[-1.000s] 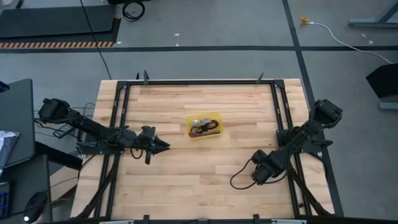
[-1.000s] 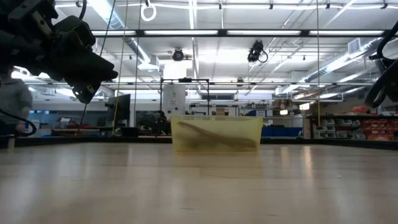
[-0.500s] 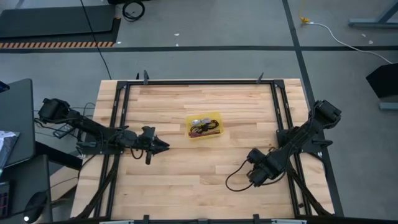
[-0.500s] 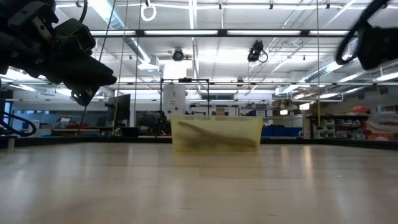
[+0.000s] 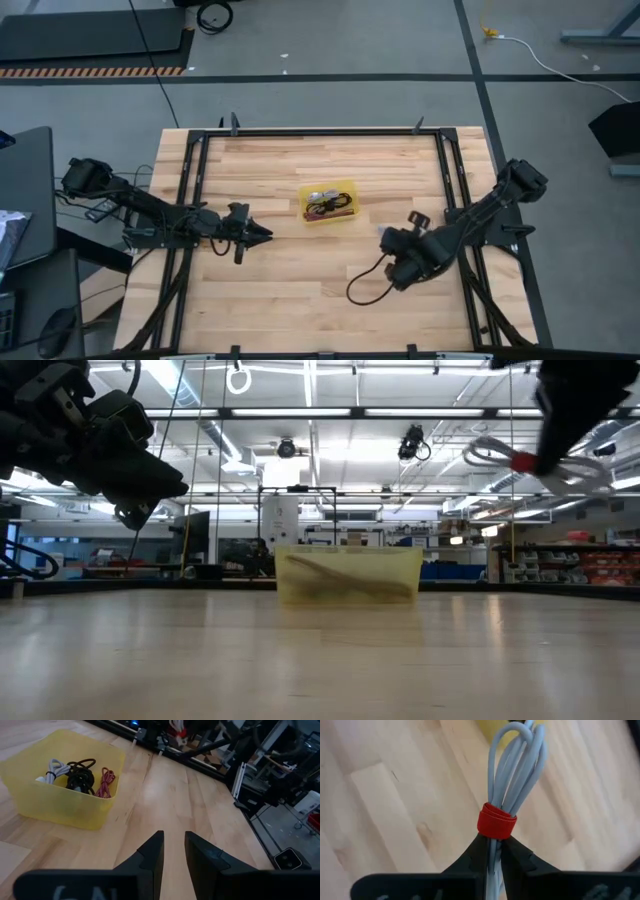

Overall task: Pick and place USB-C Cables
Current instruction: Put the white cable charger into the yellow bin

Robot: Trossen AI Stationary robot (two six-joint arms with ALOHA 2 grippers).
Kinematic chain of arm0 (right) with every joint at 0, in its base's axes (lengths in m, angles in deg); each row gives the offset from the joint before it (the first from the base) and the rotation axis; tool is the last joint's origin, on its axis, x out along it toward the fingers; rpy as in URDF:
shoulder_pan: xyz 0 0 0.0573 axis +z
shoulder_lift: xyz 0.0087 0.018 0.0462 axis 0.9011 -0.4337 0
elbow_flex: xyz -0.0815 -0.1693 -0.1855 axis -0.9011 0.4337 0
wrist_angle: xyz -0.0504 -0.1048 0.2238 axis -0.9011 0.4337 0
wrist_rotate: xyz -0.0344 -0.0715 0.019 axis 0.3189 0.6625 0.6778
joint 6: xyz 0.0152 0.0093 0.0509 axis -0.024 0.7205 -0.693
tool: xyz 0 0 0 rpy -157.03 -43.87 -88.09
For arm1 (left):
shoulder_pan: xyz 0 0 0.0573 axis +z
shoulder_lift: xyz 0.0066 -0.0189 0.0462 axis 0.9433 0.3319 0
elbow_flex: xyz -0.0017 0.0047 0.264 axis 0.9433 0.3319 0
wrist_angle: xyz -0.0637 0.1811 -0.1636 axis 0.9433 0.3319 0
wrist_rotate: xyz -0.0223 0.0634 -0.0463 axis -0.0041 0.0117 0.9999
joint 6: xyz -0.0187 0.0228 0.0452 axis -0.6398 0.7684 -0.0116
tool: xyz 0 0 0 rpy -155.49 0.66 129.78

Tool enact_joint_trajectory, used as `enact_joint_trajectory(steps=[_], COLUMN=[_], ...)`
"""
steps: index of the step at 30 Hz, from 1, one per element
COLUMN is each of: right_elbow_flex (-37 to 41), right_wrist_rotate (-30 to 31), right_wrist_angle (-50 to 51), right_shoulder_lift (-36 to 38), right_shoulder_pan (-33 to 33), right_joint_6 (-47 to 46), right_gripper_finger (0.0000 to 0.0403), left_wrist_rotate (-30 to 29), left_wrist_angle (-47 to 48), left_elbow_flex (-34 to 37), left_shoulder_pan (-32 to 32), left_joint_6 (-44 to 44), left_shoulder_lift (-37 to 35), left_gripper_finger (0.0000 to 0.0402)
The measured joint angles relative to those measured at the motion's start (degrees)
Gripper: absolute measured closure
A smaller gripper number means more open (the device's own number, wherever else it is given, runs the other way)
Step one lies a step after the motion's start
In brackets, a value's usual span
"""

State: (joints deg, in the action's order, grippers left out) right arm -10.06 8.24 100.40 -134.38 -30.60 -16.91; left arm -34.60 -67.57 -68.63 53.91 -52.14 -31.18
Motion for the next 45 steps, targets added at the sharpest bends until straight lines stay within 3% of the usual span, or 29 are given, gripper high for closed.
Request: enact_joint_trajectory(steps=[15, 24, 32, 37, 45], right_elbow_flex=[-4.1, -4.1, -4.19, -4.16, -4.14], right_wrist_rotate=[0.66, -4.11, -8.37, -12.51, -11.55], right_wrist_angle=[-15.25, -28.85, -37.51, -37.22, -37.65], right_shoulder_lift=[-0.13, -0.15, -1.06, -5.63, -12.93], right_shoulder_pan=[-18.28, -26.82, -31.82, -33.36, -33.56], right_joint_6=[44.61, 68.49, 77.93, 82.1, 86.02], right_gripper_finger=[0.0368, 0.0368, 0.0368, 0.0368, 0.0367], left_wrist_rotate=[-1.24, -1.25, -1.25, -1.24, -1.26], left_wrist_angle=[-0.11, -0.1, -0.12, -0.19, 1.01], left_elbow_flex=[0.0, 0.0, 0.0, 0.0, -0.04], left_shoulder_pan=[-0.02, -0.02, -0.02, -0.02, -0.47], left_joint_6=[-0.02, 0.03, -0.02, -0.38, -1.26], left_shoulder_lift=[0.0, 0.0, 0.0, 0.0, 0.0], left_gripper_finger=[0.0317, 0.0317, 0.0317, 0.0317, 0.0317])
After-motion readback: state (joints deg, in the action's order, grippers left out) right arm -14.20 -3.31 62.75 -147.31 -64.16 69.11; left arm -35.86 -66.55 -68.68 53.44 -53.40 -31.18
